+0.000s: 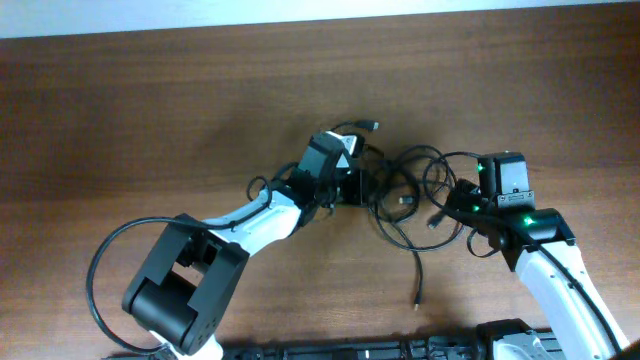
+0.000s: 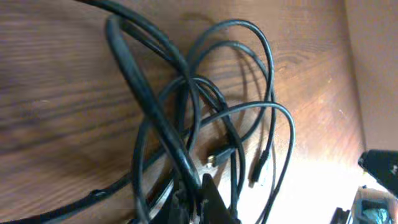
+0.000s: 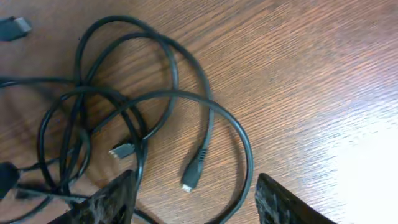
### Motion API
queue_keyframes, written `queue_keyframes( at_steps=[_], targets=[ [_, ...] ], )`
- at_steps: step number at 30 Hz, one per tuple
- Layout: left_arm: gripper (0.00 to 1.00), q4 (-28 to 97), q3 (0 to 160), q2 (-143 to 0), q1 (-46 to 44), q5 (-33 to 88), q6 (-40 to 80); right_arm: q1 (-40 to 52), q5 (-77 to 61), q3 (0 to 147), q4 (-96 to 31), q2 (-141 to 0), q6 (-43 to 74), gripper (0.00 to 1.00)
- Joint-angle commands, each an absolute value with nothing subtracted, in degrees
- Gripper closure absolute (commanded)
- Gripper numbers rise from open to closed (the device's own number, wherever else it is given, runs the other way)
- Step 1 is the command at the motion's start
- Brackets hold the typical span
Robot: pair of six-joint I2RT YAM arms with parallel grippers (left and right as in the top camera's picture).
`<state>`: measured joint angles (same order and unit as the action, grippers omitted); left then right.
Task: Untangle cables
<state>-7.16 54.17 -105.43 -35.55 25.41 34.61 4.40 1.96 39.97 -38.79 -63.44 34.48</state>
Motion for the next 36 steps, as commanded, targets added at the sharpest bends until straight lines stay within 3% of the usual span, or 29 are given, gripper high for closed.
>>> queue_keyframes(
  at_steps=[1,9,16,20,26,29,36],
  targets=[
    [1.00,-7.7,55.9,-102.5,-32.3,29.1,34.4,4.1,-4.1,40.2,-38.2,-63.4,34.7,0.31],
    [1.00,-6.7,56.0,-86.1,-29.5,29.9,29.7,4.1,-25.0,40.2,-29.1,-64.2,27.2,0.27],
    [1.00,-7.7,56.0,-74.7,-29.6,41.3,30.0,4.1,-47.5,40.2,-14.7,-74.0,27.3,0.28],
    [1.00,-18.5,56.0,-72.1,-29.6,51.4,33.4,4.1,-48.5,40.2,-11.2,-78.9,27.5,0.28],
    [1.00,-23.6,56.0,-71.7,-29.6,53.6,36.9,4.1,-51.1,40.2,-5.8,-80.4,27.5,0.28],
    [1.00,-23.6,56.0,-71.7,-29.6,52.7,36.9,4.1,-61.1,40.2,1.8,-80.4,29.3,0.28],
    [1.00,-35.1,56.0,-71.7,-29.6,52.8,37.0,4.2,-62.4,40.2,2.0,-80.4,29.4,0.28]
  ],
)
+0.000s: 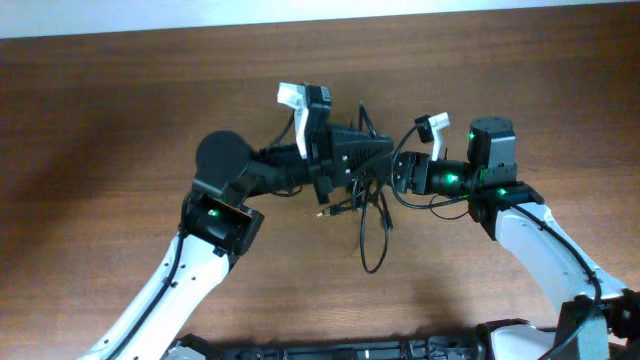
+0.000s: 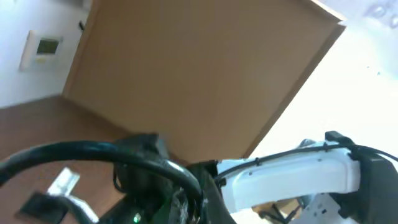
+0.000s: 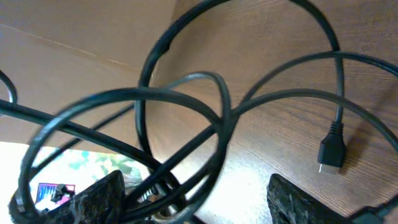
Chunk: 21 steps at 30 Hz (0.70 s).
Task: Untangle cables
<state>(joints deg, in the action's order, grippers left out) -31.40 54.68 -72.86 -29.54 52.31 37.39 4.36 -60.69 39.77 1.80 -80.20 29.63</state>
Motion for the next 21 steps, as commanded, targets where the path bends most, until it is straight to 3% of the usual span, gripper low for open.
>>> queue_keyframes(
  at_steps=[1,4,5,7,9,15,18,19,21],
  targets=[
    [1.00,-37.0,56.0,-71.7,-29.6,52.8,38.2,4.2,-62.4,40.2,2.0,-80.4,29.4,0.28],
    [1.00,-39.1,56.0,-71.7,-29.6,52.8,38.4,5.8,-62.1,40.2,2.4,-80.4,29.4,0.36],
    [1.00,-39.0,56.0,-71.7,-29.6,52.9,38.4,6.9,-60.7,40.2,2.5,-80.4,29.4,0.45],
    [0.99,-39.0,56.0,-71.7,-29.6,53.3,38.4,8.0,-55.9,40.2,2.3,-80.4,29.5,0.75],
    [0.99,-37.9,56.0,-71.7,-28.0,55.7,38.3,8.3,-48.5,40.2,1.4,-80.4,33.0,0.95],
    [1.00,-14.4,56.0,-71.7,-17.4,56.2,30.1,8.2,-28.9,40.2,-7.7,-80.4,35.0,0.96],
    [1.00,-5.8,56.0,-71.7,-11.8,55.1,24.7,8.2,-26.3,40.2,-9.1,-80.4,32.8,0.95],
    [1.00,-1.1,56.0,-71.7,-10.0,49.6,23.6,8.3,-28.0,40.2,-9.3,-80.4,32.8,0.82],
    [1.00,4.5,56.0,-71.7,-9.1,39.2,23.6,8.3,-35.5,40.2,-9.1,-80.4,28.8,0.70]
  ],
)
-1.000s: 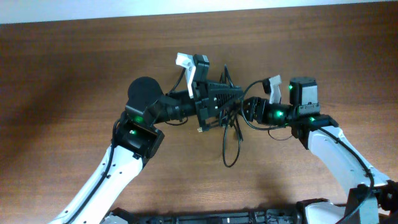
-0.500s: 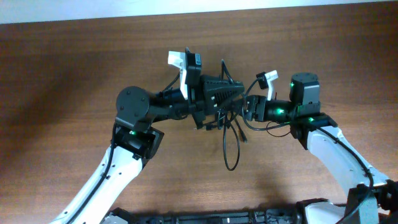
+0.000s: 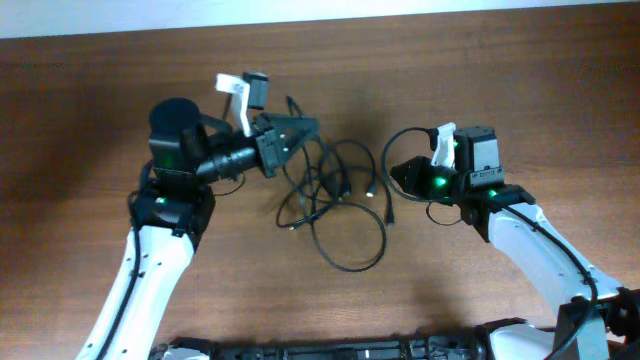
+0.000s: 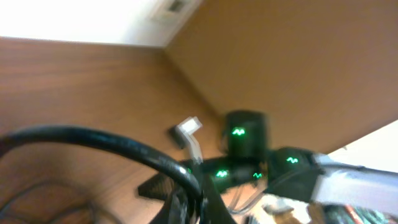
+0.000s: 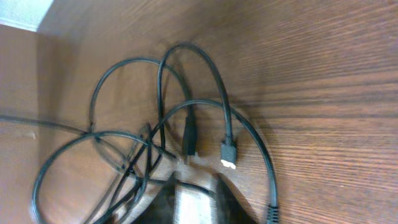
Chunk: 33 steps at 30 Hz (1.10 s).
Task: Untangle cables
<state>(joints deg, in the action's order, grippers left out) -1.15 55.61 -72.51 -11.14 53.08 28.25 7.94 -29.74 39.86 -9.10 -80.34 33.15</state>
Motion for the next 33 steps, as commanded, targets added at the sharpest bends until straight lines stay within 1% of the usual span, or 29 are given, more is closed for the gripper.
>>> queue_keyframes(
  at_steps=[1,2,4,5,6,7,8,11,12,14,20,22,23,25,27,30,31,33],
  targets=[
    [1.00,6.5,56.0,-71.7,-9.1,34.1,23.6,8.3,-39.6,40.2,-9.1,-80.4,26.2,0.64],
    [1.00,9.9,56.0,-71.7,-9.1,25.5,23.7,8.3,-45.2,40.2,-9.8,-80.4,22.4,0.54],
    [1.00,13.3,56.0,-71.8,-9.1,15.8,23.6,8.3,-45.2,40.2,-12.0,-80.4,22.3,0.53],
    [0.98,15.4,56.0,-71.8,-9.1,10.6,23.6,8.3,-44.2,40.2,-12.7,-80.4,22.3,0.53],
    [0.70,17.3,56.0,-71.8,-9.1,8.4,23.7,8.3,-43.0,40.2,-13.2,-80.4,22.3,0.53],
    [0.29,19.1,56.0,-71.8,-9.1,9.5,23.7,8.3,-40.9,40.2,-14.1,-80.4,22.3,0.51],
    [0.13,22.5,56.0,-71.8,-9.3,11.2,23.7,8.3,-39.6,40.2,-14.8,-80.4,22.3,0.50],
    [0.08,30.8,55.9,-72.4,-10.3,11.2,23.7,8.3,-39.1,40.2,-16.0,-80.4,22.3,0.50],
    [0.05,32.8,55.7,-73.2,-11.2,11.2,23.7,8.3,-39.1,40.2,-16.3,-80.4,22.3,0.50],
    [0.05,34.4,55.4,-74.9,-12.7,11.1,23.7,8.3,-39.1,40.2,-16.7,-80.4,22.3,0.50],
    [0.04,32.1,55.4,-84.7,-16.1,11.1,22.0,8.3,-38.7,40.2,-17.4,-80.4,22.3,0.50],
    [0.04,30.5,55.4,-90.3,-16.9,11.1,20.9,8.3,-35.2,40.2,-18.8,-80.4,22.3,0.50],
    [0.05,29.6,55.4,-92.9,-17.3,11.1,20.4,8.3,-33.6,40.2,-19.6,-80.4,22.3,0.50],
    [0.11,27.1,55.4,-96.3,-18.0,11.1,16.4,8.3,-32.5,40.2,-20.2,-80.4,22.3,0.50],
    [0.16,23.4,55.4,-98.9,-19.0,11.1,15.3,8.3,-32.5,40.2,-20.2,-80.4,22.3,0.50],
    [0.16,19.7,55.4,-101.7,-19.9,11.1,14.0,8.3,-32.5,40.2,-20.2,-80.4,22.3,0.50],
    [0.20,19.4,55.4,-102.8,-19.9,11.1,14.0,8.3,-32.5,40.2,-20.2,-80.4,22.3,0.50],
    [0.21,18.8,55.4,-103.7,-19.9,11.2,14.0,8.3,-32.5,40.2,-20.2,-80.4,22.3,0.50]
  ],
)
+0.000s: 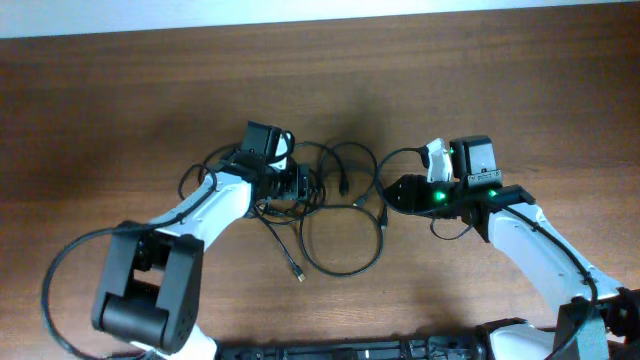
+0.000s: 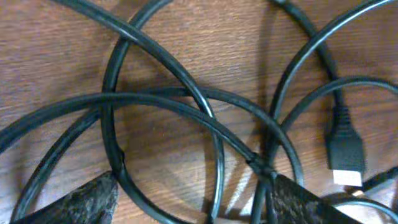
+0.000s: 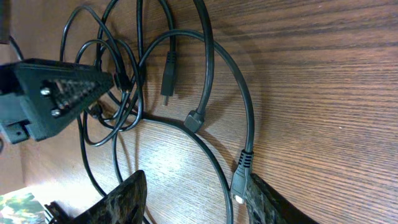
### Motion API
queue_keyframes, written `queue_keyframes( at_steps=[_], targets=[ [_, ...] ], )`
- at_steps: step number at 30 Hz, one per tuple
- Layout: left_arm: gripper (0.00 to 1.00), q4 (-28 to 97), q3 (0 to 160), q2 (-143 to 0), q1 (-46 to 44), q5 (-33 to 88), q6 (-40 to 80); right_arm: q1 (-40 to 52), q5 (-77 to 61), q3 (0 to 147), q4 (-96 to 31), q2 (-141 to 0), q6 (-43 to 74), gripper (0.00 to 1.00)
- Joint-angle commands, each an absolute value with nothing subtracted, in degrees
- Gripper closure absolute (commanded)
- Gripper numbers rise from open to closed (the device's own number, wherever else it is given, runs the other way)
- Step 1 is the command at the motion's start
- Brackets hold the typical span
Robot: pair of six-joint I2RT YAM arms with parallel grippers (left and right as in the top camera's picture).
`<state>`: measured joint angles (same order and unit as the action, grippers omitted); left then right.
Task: Untangle cables
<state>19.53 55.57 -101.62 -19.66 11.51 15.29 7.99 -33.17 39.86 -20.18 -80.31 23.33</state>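
Note:
A tangle of black cables (image 1: 322, 200) lies on the wooden table, its loops crossing in the middle. My left gripper (image 1: 303, 186) sits low over the tangle's left part, open, with several strands (image 2: 205, 124) running between its fingers (image 2: 74, 202). A flat plug (image 2: 345, 155) lies to its right. My right gripper (image 1: 392, 196) stands open at the tangle's right side. One cable (image 3: 214, 162) passes between its jaws, and a plug (image 3: 239, 182) rests against its right finger (image 3: 273, 202).
One loose cable end (image 1: 297, 272) points toward the front. A big loop (image 1: 345, 262) lies in front of the tangle. The table (image 1: 120, 100) runs to a pale wall at the back. The left gripper's black body (image 3: 56, 93) shows in the right wrist view.
My left gripper was raised at the left, shut on a thick cable; now it is open, low over the tangle. The right gripper has opened. The cables lie more spread out.
First my left gripper was shut on a cable within the tangle, the right open beside it. Then both arms held the bundle off the table. Later the left held a thick cable raised at the left. Now both are open and the cables lie flat.

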Motion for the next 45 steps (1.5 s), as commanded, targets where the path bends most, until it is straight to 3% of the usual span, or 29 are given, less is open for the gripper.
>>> queue_keyframes(
  at_steps=[1,2,6,9,10,14,16,17,24,30,31,34,39,45],
  targets=[
    [0.23,18.5,55.4,-103.8,-19.9,11.5,14.0,8.3,-32.5,40.2,-20.2,-80.4,22.3,0.50],
    [0.25,18.2,55.4,-103.8,-19.9,11.8,14.0,8.3,-32.5,40.2,-20.2,-80.4,22.3,0.50],
    [0.68,15.6,55.5,-103.8,-20.1,13.3,11.0,8.3,-32.5,40.2,-20.4,-80.4,22.3,0.50],
    [0.96,13.0,57.5,-103.8,-20.1,15.7,11.0,8.3,-32.5,40.2,-20.4,-80.4,22.3,0.50],
    [1.00,12.9,58.6,-103.8,-20.1,17.9,11.0,8.3,-32.5,40.2,-20.4,-80.4,22.3,0.50],
    [1.00,13.0,62.6,-103.7,-20.1,26.8,11.0,8.3,-32.2,40.2,-20.4,-80.4,22.3,0.50],
    [0.57,17.0,62.7,-103.7,-20.6,26.5,11.0,8.3,-32.2,40.2,-20.4,-80.4,22.3,0.50],
    [0.52,18.0,62.7,-103.8,-21.1,25.6,11.0,8.3,-32.2,40.2,-20.4,-80.4,22.3,0.50],
    [0.51,21.2,62.7,-107.0,-28.9,5.0,24.4,8.3,-32.3,40.2,-20.8,-80.4,22.3,0.50],
    [0.54,20.5,62.7,-109.1,-31.0,3.2,26.3,8.3,-32.3,40.2,-20.8,-80.4,22.3,0.50],
    [0.59,20.5,62.7,-109.1,-31.0,3.2,26.3,8.3,-32.3,40.2,-20.8,-80.4,22.3,0.50],
    [0.99,20.2,62.7,-109.1,-31.0,3.2,26.3,8.3,-32.3,40.2,-20.8,-80.4,22.3,0.50],
    [1.00,22.4,65.8,-104.6,-30.5,4.2,23.7,8.3,-31.8,40.2,-20.6,-80.4,22.3,0.50],
    [1.00,24.5,66.9,-87.3,-26.0,21.6,22.2,8.3,-32.6,42.3,-17.1,-79.3,18.2,0.50]
  ],
)
